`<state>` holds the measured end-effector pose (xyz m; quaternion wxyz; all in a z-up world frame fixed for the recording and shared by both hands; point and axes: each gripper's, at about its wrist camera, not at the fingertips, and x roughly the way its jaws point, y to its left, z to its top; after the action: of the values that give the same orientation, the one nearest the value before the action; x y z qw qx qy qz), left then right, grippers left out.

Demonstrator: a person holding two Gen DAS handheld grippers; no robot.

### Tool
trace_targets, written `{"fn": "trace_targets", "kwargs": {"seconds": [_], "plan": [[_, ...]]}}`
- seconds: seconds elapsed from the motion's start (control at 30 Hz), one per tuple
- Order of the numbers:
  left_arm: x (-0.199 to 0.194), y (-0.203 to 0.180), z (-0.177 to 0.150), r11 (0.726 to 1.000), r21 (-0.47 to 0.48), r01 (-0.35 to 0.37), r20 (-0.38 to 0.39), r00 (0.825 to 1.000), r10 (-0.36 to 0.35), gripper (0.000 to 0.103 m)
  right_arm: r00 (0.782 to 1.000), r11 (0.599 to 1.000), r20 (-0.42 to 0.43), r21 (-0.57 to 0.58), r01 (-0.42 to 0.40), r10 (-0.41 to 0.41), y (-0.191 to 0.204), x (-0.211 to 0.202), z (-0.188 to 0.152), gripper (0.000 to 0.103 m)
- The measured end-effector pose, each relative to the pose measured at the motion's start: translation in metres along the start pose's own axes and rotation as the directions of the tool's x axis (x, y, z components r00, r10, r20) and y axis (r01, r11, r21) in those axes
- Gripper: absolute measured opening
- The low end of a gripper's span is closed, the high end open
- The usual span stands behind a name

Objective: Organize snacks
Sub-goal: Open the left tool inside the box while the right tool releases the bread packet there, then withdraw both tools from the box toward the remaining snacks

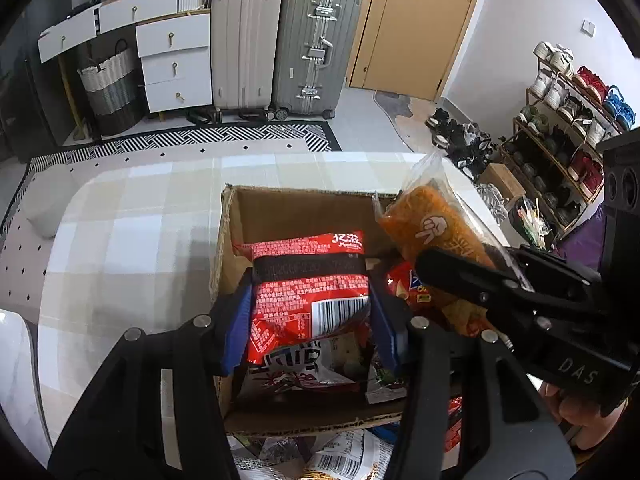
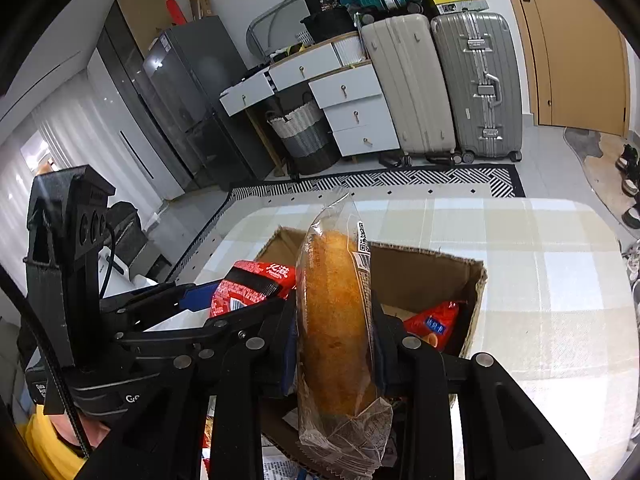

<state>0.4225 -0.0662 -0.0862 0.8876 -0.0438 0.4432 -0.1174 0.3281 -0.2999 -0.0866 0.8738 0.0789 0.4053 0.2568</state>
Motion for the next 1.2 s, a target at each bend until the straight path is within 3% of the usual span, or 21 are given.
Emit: {"fn": "trace_targets", "kwargs": {"seconds": [0.43, 0.67, 0.87, 1.0, 1.2], "plan": [[0.011, 0.014, -0.006, 1.000, -0.031, 0.003, -0.004, 1.000, -0.004, 0.058, 0.999, 1.000, -0.033, -0.004, 0.019, -0.019, 0.001, 0.009, -0.009, 0.030], [-0.015, 0.016, -0.014, 0.999, -0.032, -0.014, 0.017, 1.000, 0.015, 0.066, 0.995, 0.991, -0.029, -0.098, 0.093, -0.096, 0.016, 0.012, -0.013, 0.030], [-0.043, 0.011, -0.022, 0.999, -0.027, -0.027, 0.033, 0.999, 0.028, 0.070, 0.991, 0.982, 0.005, -0.137, 0.130, -0.131, 0.026, 0.002, -0.013, 0.039], [-0.066, 0.011, -0.028, 0.999, -0.029, -0.032, 0.050, 0.998, 0.033, 0.071, 0.987, 0.972, 0.046, -0.176, 0.158, -0.152, 0.038, -0.014, -0.011, 0.039], [-0.111, 0.000, -0.043, 0.999, -0.015, -0.049, 0.094, 0.994, 0.050, 0.077, 0.986, 0.974, 0.114, -0.178, 0.139, -0.120, 0.059, -0.057, -0.018, 0.039]]}}
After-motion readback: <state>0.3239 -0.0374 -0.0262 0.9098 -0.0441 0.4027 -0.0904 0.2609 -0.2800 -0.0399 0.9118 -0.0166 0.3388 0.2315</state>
